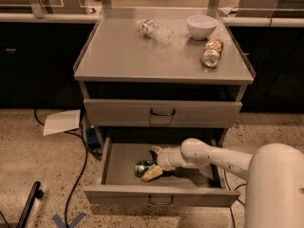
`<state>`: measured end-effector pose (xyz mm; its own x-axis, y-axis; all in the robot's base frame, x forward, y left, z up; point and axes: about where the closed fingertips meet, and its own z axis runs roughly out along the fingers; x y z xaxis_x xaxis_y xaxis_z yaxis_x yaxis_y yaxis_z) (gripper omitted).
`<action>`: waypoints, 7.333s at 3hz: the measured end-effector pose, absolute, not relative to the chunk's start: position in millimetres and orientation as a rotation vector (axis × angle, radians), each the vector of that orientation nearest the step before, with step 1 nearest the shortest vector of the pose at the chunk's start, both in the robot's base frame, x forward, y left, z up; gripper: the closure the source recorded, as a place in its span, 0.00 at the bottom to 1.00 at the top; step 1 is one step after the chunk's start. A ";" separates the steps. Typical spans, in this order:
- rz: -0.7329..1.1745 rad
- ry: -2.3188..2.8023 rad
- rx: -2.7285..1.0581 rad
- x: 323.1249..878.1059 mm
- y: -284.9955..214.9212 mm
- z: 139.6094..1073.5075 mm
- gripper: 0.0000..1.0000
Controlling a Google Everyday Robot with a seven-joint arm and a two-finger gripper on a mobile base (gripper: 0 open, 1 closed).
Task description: Pick green can from middle drawer and place on counter
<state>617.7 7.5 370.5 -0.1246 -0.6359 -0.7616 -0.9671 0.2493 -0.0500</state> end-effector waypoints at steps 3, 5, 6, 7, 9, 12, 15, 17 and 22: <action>0.621 1.844 -1.464 617.7 7.5 370.4 0.89; 0.624 1.841 -1.464 617.0 8.4 371.6 1.00; 0.603 1.805 -1.397 606.8 -3.2 405.2 1.00; 0.529 1.708 -1.324 581.1 -19.0 485.0 1.00; 0.377 1.658 -1.244 556.7 -70.4 567.9 1.00; 0.366 1.555 -1.270 547.4 -62.5 629.2 1.00; 0.203 1.334 -1.375 542.1 -39.8 816.9 1.00; 0.119 1.217 -1.517 570.0 5.1 910.9 1.00; 0.144 1.128 -1.768 691.6 108.8 937.0 1.00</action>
Offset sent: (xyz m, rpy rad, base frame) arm 0.0000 0.0000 0.0000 0.0000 0.0000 0.0000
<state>691.6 108.8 937.0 0.5588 -0.6210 -0.5496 -0.7392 -0.0725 -0.6696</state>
